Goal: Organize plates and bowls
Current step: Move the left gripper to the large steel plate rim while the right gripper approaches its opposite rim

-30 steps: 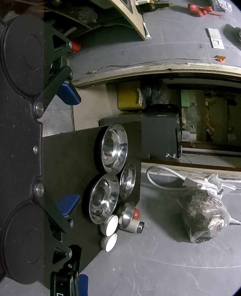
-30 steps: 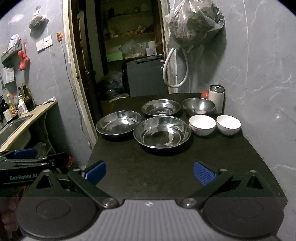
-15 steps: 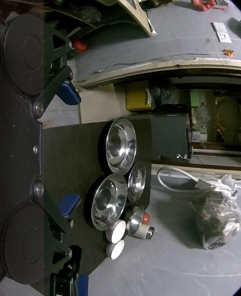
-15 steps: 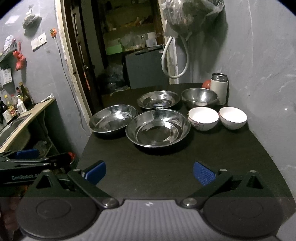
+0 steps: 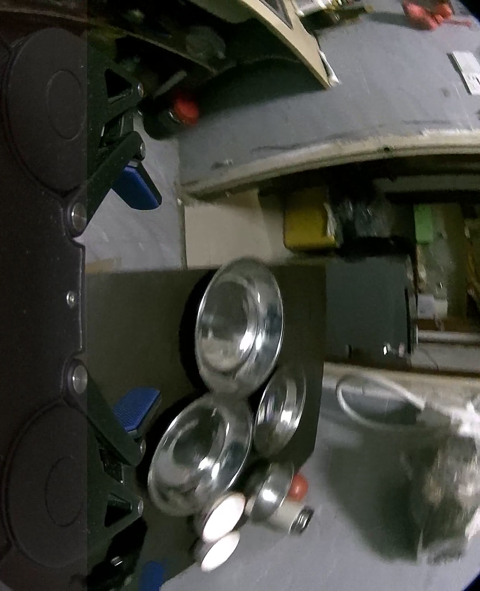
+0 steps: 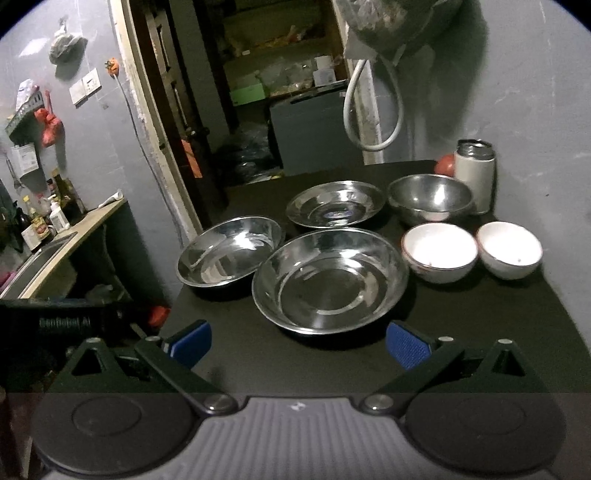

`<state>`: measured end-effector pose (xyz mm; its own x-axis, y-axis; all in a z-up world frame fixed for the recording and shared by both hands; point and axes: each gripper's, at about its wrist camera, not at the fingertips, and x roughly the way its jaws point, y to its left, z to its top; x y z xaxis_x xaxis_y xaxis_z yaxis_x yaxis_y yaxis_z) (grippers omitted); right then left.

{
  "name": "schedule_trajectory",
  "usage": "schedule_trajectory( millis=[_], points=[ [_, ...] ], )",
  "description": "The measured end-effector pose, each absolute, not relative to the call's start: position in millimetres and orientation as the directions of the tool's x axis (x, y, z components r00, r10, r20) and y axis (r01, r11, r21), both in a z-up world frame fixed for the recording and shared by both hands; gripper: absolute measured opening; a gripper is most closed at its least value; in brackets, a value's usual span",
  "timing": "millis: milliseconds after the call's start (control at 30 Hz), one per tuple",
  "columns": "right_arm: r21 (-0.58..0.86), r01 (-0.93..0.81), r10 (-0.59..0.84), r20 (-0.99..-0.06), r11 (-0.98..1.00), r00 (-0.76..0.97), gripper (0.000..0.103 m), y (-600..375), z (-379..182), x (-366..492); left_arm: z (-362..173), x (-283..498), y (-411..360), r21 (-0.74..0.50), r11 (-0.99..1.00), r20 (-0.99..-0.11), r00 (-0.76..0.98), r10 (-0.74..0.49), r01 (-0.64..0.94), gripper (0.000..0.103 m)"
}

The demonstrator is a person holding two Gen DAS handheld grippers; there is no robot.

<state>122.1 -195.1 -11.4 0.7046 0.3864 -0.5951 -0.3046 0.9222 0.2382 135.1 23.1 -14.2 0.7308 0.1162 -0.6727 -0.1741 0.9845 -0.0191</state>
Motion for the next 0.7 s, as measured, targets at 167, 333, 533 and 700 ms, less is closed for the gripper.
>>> schedule_trajectory(
  millis=[167,333,533,700],
  points=[
    [0.255,-0.297,0.392,-0.602,0.92,0.696,0.103,-183.6,-14.5,134.6,-7.7,166.3,52.1,0.005,0.982,-0.679,0.72,0.141,-0.188,0.102],
    [0.25,-0.262,0.362,-0.618,0.932,0.698,0.103,-164.5,-17.4,151.5,-9.3,211.5,76.3,-0.003,0.993,-0.671,0.736,0.088,-0.122,0.102],
    [0.225,-0.199,0.299,-0.64,0.954,0.708,0.103,-133.0,-12.8,180.9,-20.0,279.0,108.8,-0.064,0.998,-0.672,0.739,-0.05,0.008,0.102],
    [0.274,-0.144,0.293,-0.649,0.951,0.702,0.103,-107.5,-12.2,202.3,-30.8,323.4,125.5,-0.098,0.988,-0.677,0.72,-0.152,0.117,0.102]
  ],
)
